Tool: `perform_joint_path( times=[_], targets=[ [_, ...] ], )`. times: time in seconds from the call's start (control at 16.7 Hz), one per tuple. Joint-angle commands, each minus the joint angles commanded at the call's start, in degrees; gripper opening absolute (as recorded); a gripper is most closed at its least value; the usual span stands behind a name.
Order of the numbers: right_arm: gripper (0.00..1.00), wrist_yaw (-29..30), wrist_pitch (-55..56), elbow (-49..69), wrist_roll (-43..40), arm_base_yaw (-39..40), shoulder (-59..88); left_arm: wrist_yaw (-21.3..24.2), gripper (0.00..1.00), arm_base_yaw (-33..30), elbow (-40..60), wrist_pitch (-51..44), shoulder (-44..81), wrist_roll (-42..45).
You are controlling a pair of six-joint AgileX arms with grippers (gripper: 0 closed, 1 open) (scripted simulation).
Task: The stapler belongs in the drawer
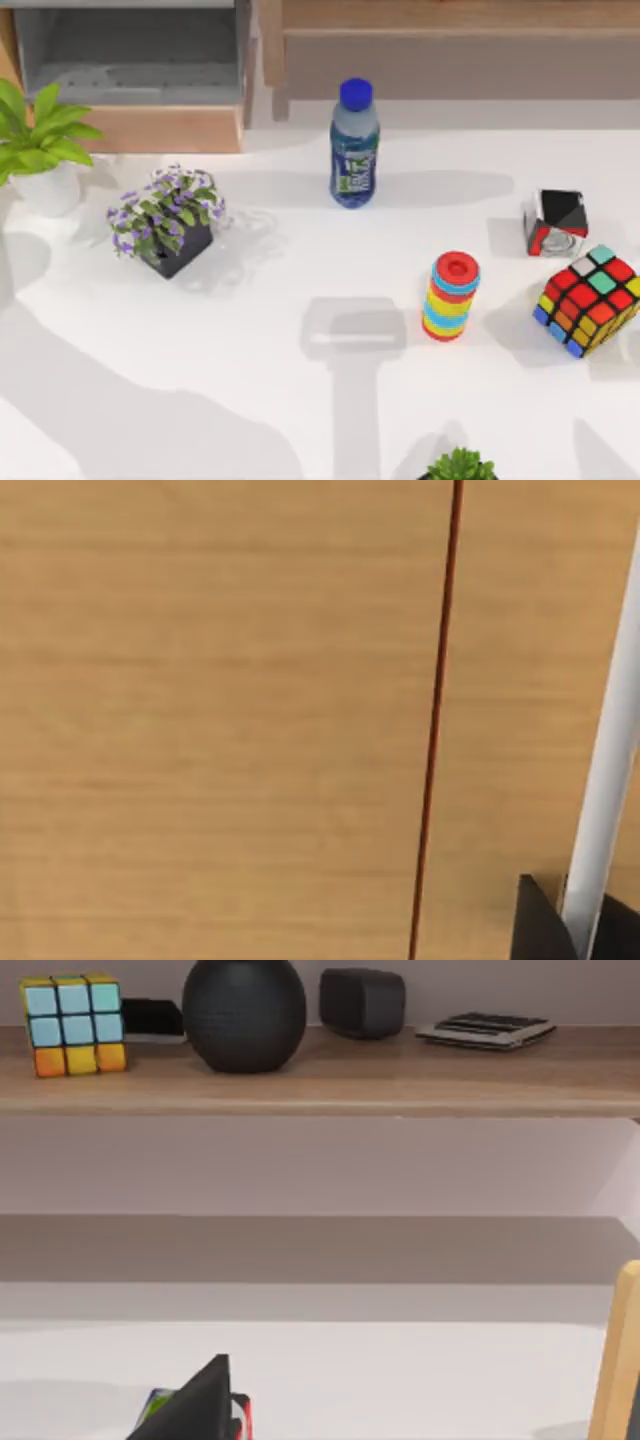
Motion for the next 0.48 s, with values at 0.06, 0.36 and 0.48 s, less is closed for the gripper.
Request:
perform_joint_path(
  times=[0.06,0.36,0.48],
  targets=[
    [1.00,0.0,0.0,0.0,0.0,0.0,0.0,-0.1,0.00,-0.1,0.2,-0.1,0.1,0.0],
    [1.00,0.0,0.0,0.0,0.0,0.0,0.0,-0.1,0.15,-0.1,0.2,-0.1,0.1,0.0],
    [1.00,0.0,0.0,0.0,0.0,0.0,0.0,-0.1,0.30,-0.1,0.2,-0.1,0.1,0.0]
  ],
)
